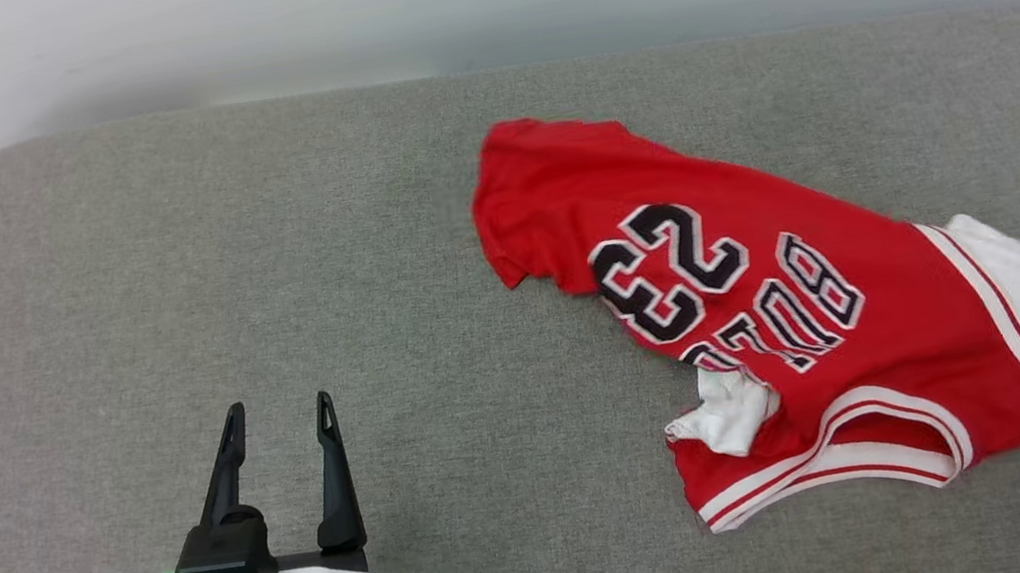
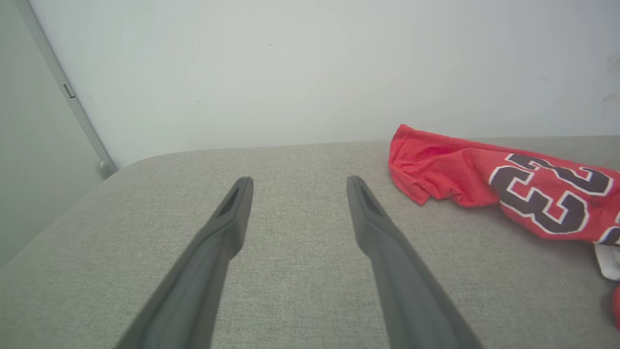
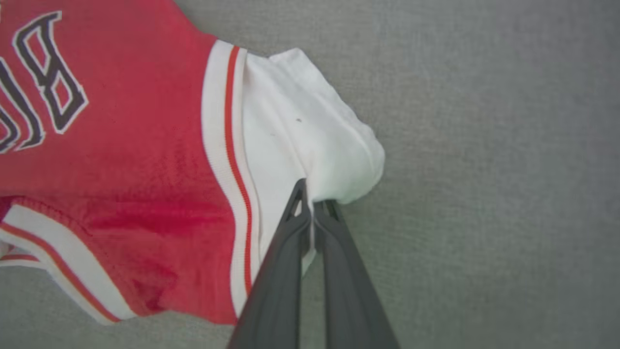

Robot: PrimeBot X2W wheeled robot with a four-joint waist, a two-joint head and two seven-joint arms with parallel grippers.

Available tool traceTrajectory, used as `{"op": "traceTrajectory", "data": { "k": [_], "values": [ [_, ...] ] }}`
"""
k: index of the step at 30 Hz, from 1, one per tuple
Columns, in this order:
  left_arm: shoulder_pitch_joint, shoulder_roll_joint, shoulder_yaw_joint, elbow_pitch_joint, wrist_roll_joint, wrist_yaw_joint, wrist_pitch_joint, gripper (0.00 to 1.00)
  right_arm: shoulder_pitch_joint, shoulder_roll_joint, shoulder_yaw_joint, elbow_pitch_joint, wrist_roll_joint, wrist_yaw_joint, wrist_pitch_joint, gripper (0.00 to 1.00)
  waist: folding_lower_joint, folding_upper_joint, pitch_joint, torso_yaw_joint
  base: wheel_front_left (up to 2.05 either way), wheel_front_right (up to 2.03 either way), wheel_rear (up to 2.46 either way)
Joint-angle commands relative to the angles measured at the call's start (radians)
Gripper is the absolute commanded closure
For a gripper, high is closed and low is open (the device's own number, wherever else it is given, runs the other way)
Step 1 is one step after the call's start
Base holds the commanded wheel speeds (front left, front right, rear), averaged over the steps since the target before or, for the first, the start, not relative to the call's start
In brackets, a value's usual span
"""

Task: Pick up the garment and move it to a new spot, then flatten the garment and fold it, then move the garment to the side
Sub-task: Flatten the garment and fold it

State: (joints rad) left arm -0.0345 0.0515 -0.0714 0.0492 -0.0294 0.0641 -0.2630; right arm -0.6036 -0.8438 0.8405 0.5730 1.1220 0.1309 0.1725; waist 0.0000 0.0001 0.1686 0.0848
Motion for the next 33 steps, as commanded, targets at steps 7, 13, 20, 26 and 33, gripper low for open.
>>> {"op": "traceTrajectory", "data": {
  "k": [7,13,20,26,33],
  "values": [
    [0.006,-0.001,-0.006,0.005,0.011,-0.008,-0.003,0.00,0.138,0.059,-0.005,0.185,0.044,0.000,0.018,1.00,0.0000,-0.0001,-0.002,0.008,0.00,0.00,0.00],
    [0.015,-0.001,-0.005,0.014,0.011,-0.008,-0.003,0.00,0.136,0.110,-0.040,0.252,0.043,0.000,-0.104,0.00,0.0000,-0.0001,-0.025,0.012,0.00,0.00,0.00],
    [0.036,0.009,0.011,0.009,0.011,-0.015,-0.003,0.00,0.055,0.110,-0.108,0.265,-0.091,0.000,-0.406,0.00,0.0000,-0.0001,-0.068,-0.008,0.00,0.00,0.00],
    [0.036,0.018,0.025,-0.004,0.011,-0.028,-0.003,0.00,0.044,0.167,-0.386,0.123,-0.325,0.000,-0.437,0.00,0.0000,-0.0001,-0.094,-0.029,0.00,0.00,0.00],
    [-0.050,0.057,0.023,-0.022,0.000,-0.089,-0.003,0.00,0.362,0.424,-0.828,-0.284,-0.744,0.000,-0.438,0.00,0.0000,-0.0001,-0.118,-0.030,0.00,0.00,0.00]
  ]
}}
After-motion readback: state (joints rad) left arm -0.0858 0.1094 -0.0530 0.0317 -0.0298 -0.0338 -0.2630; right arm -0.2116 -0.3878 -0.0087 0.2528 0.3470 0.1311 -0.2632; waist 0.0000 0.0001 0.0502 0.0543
